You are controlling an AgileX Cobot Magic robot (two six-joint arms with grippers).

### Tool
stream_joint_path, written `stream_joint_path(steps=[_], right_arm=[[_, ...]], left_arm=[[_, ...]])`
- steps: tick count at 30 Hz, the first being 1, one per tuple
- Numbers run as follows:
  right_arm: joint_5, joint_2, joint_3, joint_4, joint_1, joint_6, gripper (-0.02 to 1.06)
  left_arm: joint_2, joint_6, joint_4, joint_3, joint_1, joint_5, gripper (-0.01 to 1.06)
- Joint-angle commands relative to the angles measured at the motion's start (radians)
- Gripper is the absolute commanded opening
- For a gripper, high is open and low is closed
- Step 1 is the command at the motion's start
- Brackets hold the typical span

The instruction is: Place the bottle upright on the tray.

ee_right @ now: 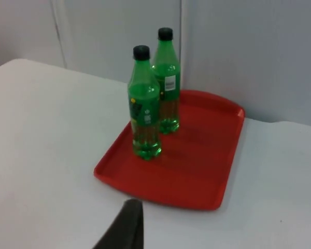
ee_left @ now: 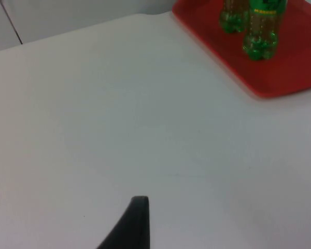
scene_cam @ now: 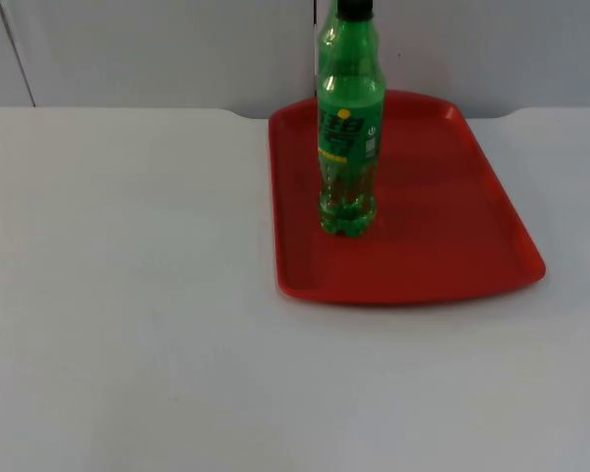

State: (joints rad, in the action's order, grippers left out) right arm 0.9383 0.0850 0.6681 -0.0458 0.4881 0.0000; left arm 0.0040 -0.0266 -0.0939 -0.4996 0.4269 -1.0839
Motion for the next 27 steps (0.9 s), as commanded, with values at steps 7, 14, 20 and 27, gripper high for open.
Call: stream_joint_path(steps=[7, 14, 20, 27], right_arm=[[0.098, -0.085, -0.003, 0.055, 0.002, -0.053, 0.98], [0.151, -0.085, -0.054, 0.053, 0.002, -0.053, 0.98], [0.127, -0.085, -0.124, 0.058, 0.002, -0.044, 0.98], [0.128, -0.085, -0.142, 0.056, 0.002, -0.036, 0.98]], left_arm=[[-0.004, -0.003, -0.002, 0.006, 0.002, 0.01, 1.05], [-0.004, -0.003, -0.002, 0.006, 0.002, 0.01, 1.05], [-0.004, -0.003, -0.002, 0.006, 0.002, 0.01, 1.05], [-0.004, -0.003, -0.002, 0.006, 0.002, 0.01, 1.05]])
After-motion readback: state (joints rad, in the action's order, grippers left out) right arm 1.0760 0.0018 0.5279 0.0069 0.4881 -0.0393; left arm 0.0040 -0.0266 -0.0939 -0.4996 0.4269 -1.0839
